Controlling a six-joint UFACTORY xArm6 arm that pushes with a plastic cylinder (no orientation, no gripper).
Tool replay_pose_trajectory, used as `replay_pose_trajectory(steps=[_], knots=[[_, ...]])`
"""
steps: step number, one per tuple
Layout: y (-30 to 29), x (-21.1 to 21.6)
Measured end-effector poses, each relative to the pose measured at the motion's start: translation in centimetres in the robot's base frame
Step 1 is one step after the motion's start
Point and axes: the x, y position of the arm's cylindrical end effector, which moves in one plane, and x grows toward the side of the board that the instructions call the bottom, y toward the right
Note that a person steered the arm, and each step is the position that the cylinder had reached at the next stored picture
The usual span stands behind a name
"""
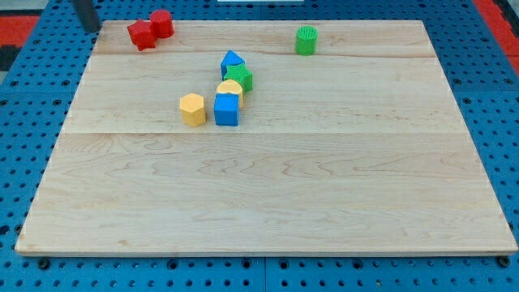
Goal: Place the red circle on the top of the blue triangle
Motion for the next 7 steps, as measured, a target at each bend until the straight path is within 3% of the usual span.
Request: replay_pose_trajectory(steps=[2, 4, 5, 6, 7], knots=[[1.5, -0.1], [13.7, 0.1], [17.3, 2.7], [16.5, 3.1], [15.7, 0.0]])
